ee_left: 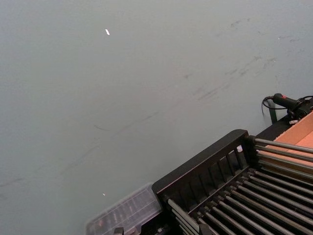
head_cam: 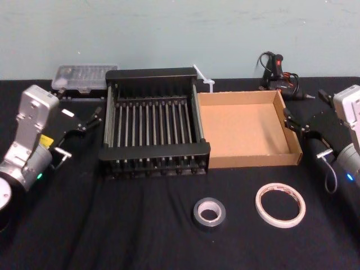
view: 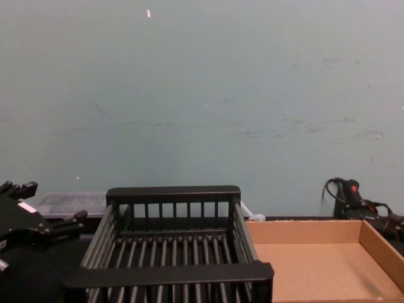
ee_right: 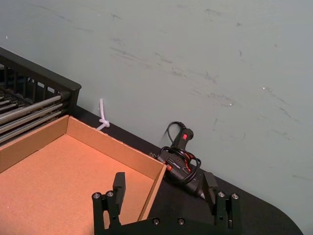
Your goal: Pick up the white tape and place it into the black box , Pick up the silver tape and place it into the brown box.
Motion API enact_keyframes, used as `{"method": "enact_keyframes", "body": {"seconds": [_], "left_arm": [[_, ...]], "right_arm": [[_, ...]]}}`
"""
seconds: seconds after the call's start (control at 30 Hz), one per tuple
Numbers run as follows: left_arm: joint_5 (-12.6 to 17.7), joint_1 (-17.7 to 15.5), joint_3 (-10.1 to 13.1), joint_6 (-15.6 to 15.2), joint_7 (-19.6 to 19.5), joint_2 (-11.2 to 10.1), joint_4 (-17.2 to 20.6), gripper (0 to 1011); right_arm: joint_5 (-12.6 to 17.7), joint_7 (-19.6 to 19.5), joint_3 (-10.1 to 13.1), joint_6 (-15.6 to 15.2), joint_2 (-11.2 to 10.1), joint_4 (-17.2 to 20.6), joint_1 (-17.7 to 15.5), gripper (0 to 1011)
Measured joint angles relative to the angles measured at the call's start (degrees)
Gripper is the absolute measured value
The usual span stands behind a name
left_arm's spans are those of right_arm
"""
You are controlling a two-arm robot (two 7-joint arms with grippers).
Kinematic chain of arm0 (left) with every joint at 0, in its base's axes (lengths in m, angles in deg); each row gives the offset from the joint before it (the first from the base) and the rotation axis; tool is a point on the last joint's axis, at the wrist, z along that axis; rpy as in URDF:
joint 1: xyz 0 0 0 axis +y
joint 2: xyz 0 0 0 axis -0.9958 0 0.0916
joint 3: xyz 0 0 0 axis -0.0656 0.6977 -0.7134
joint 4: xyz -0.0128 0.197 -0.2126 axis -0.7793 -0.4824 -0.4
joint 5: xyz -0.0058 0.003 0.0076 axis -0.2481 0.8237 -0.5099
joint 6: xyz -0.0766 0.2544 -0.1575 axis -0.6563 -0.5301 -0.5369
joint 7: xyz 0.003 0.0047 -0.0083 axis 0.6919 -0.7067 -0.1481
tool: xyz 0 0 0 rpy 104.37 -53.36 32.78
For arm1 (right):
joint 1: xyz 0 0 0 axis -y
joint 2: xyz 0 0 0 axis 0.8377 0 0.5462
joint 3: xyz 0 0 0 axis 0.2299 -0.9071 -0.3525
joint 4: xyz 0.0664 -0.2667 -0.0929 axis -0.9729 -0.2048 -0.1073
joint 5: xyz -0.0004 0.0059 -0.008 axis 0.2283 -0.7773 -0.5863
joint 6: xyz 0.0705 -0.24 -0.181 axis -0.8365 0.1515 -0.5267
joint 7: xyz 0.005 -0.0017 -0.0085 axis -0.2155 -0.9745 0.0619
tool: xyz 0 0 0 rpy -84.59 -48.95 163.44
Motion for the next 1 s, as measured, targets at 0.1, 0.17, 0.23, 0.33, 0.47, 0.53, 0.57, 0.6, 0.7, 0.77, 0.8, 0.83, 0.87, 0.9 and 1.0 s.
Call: {"method": "enact_keyframes", "body": {"seconds": [0.1,0.17,0.23,0.33,0.47,0.53,0.57,0.6,0.7,0.77,0.8,0.83,0.87,0.9,1.0], "left_arm": [[0.0,0.0,0.0,0.0,0.0,0.0,0.0,1001],[0.0,0.0,0.0,0.0,0.0,0.0,0.0,1001],[0.0,0.0,0.0,0.0,0.0,0.0,0.0,1001],[0.0,0.0,0.0,0.0,0.0,0.0,0.0,1001],[0.0,0.0,0.0,0.0,0.0,0.0,0.0,1001],[0.0,0.0,0.0,0.0,0.0,0.0,0.0,1001],[0.0,0.0,0.0,0.0,0.0,0.0,0.0,1001],[0.0,0.0,0.0,0.0,0.0,0.0,0.0,1001],[0.0,0.0,0.0,0.0,0.0,0.0,0.0,1001],[0.0,0.0,0.0,0.0,0.0,0.0,0.0,1001],[0.0,0.0,0.0,0.0,0.0,0.0,0.0,1001],[0.0,0.0,0.0,0.0,0.0,0.0,0.0,1001],[0.0,0.0,0.0,0.0,0.0,0.0,0.0,1001],[0.0,0.0,0.0,0.0,0.0,0.0,0.0,1002],[0.0,0.0,0.0,0.0,0.0,0.0,0.0,1001]], "right_arm": [[0.0,0.0,0.0,0.0,0.0,0.0,0.0,1002],[0.0,0.0,0.0,0.0,0.0,0.0,0.0,1002],[0.0,0.0,0.0,0.0,0.0,0.0,0.0,1002],[0.0,0.0,0.0,0.0,0.0,0.0,0.0,1002],[0.0,0.0,0.0,0.0,0.0,0.0,0.0,1002],[0.0,0.0,0.0,0.0,0.0,0.0,0.0,1002],[0.0,0.0,0.0,0.0,0.0,0.0,0.0,1002],[0.0,0.0,0.0,0.0,0.0,0.0,0.0,1002],[0.0,0.0,0.0,0.0,0.0,0.0,0.0,1002],[0.0,0.0,0.0,0.0,0.0,0.0,0.0,1002],[0.0,0.0,0.0,0.0,0.0,0.0,0.0,1003],[0.0,0.0,0.0,0.0,0.0,0.0,0.0,1002],[0.0,0.0,0.0,0.0,0.0,0.0,0.0,1002],[0.0,0.0,0.0,0.0,0.0,0.0,0.0,1003],[0.0,0.0,0.0,0.0,0.0,0.0,0.0,1003]]}}
